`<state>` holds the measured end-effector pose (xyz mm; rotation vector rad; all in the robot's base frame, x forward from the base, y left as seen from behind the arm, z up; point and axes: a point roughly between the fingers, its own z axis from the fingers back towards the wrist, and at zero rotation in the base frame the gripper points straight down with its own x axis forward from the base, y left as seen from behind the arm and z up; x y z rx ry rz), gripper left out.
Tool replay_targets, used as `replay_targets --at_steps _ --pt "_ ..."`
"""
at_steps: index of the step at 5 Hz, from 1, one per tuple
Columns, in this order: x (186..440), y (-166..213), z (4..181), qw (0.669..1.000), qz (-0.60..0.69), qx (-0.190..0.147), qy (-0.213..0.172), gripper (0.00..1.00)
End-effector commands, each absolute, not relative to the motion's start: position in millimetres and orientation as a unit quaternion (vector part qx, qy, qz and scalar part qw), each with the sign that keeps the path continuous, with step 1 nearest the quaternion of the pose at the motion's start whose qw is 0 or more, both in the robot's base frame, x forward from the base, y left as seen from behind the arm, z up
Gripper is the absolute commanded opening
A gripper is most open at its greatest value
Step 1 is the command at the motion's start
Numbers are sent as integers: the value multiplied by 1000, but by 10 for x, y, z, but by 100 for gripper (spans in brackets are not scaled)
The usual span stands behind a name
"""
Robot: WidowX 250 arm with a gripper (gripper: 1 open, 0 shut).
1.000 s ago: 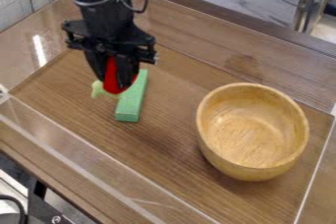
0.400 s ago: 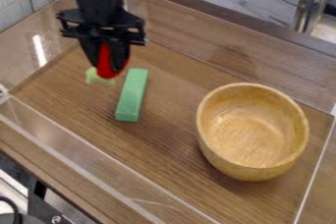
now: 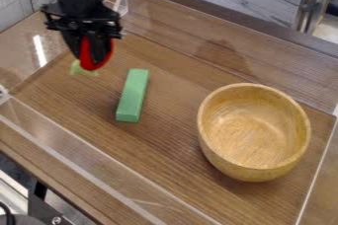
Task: Move the red fruit to the left
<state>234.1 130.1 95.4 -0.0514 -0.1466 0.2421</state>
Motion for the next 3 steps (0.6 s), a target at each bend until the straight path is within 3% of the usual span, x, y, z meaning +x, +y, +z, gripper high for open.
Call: replay_targets --at_steps 1,3 --pt "2440 1463 1037 986 135 -15 -98 0" --pt "2550 1618 923 984 145 -18 -101 0"
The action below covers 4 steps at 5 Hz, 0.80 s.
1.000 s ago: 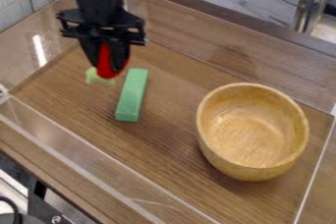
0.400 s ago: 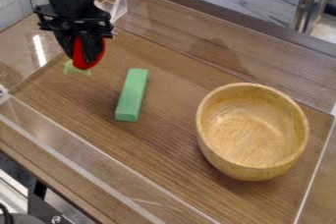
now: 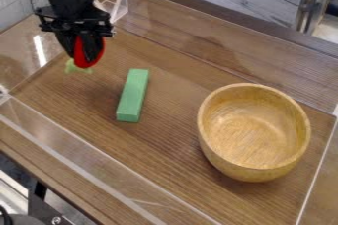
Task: Move the red fruit to the left
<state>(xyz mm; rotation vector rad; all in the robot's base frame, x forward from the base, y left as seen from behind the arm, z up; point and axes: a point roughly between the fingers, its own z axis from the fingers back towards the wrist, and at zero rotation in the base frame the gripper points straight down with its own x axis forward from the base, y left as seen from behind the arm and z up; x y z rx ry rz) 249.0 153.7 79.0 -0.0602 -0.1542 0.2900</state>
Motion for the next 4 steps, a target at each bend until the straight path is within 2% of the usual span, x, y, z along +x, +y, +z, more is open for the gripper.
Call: replay_targets --at_steps 1,4 --pt "2632 1707 855 985 140 -20 -100 0" --pt "2730 1790 639 973 209 -22 -96 0"
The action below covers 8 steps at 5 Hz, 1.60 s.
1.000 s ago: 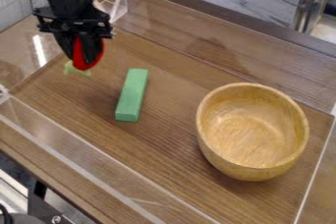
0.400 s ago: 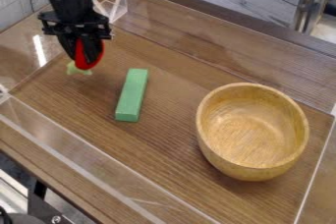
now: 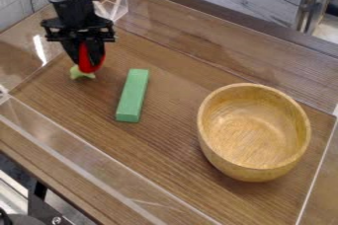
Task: Move the red fruit to the left
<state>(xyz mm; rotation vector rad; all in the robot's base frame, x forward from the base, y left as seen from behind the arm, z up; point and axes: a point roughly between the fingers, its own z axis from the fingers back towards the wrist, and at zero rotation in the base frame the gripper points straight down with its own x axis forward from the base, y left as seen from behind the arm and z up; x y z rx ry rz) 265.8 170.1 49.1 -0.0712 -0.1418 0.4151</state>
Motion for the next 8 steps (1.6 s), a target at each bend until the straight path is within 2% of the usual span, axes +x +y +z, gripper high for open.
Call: replay_targets --at_steps 1,2,4,7,8 --pt "2754 1827 570 965 243 -24 -96 0" --pt "2753 1887 616 971 220 -27 -89 100" --pt "2785 2051 459 971 224 -36 -78 100" --pt "2776 1897 599 976 197 -67 -66 100" --pt "2821 1882 759 977 188 -77 -69 100"
